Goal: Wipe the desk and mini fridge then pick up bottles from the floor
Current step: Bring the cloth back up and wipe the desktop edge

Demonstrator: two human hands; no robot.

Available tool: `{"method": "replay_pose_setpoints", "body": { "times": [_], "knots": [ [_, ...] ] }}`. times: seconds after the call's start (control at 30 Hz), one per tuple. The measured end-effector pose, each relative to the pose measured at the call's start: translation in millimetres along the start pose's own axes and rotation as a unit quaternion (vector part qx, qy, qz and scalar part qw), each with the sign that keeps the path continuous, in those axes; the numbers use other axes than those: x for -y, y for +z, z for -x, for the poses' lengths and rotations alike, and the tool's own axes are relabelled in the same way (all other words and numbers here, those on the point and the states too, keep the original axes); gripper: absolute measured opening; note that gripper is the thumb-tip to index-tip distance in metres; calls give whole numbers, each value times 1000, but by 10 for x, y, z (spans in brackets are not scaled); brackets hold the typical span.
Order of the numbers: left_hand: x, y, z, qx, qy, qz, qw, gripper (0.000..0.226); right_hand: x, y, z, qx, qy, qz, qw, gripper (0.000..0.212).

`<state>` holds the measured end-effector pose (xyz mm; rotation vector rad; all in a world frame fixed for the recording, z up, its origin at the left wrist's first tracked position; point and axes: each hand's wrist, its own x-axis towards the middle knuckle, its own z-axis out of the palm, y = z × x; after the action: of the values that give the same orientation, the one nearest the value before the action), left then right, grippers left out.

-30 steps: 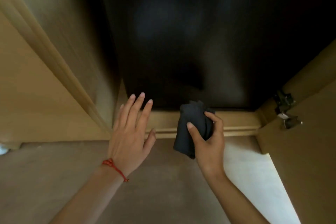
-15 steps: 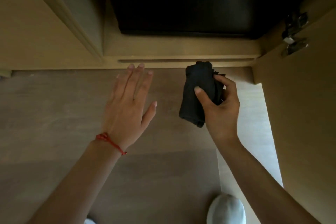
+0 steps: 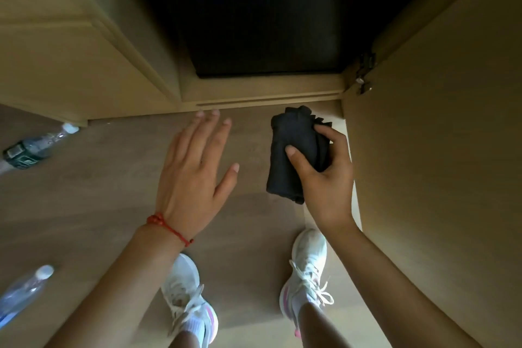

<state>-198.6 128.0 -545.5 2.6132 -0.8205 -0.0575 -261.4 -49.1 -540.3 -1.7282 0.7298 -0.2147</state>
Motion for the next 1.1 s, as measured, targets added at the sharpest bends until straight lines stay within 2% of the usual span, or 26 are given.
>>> {"method": "replay_pose_setpoints", "body": {
  "times": [0.2, 0.73, 0.87, 1.1],
  "knots": [
    [-483, -892, -38, 11, 7, 3, 1000, 53, 884, -357, 315, 6, 6, 17, 1000, 43],
    [-1632, -2924, -321, -46, 13, 25, 999, 51, 3059, -1196, 920, -58, 9, -16, 998, 41],
    [-1836, -3332, -376, -70, 2, 26, 997, 51, 3496, -1364, 1047, -43, -1, -23, 999, 41],
    [-2052, -3950, -339, -69, 13, 25, 997, 50, 4222, -1615, 1252, -48, -31, -42, 997, 40]
  ]
}}
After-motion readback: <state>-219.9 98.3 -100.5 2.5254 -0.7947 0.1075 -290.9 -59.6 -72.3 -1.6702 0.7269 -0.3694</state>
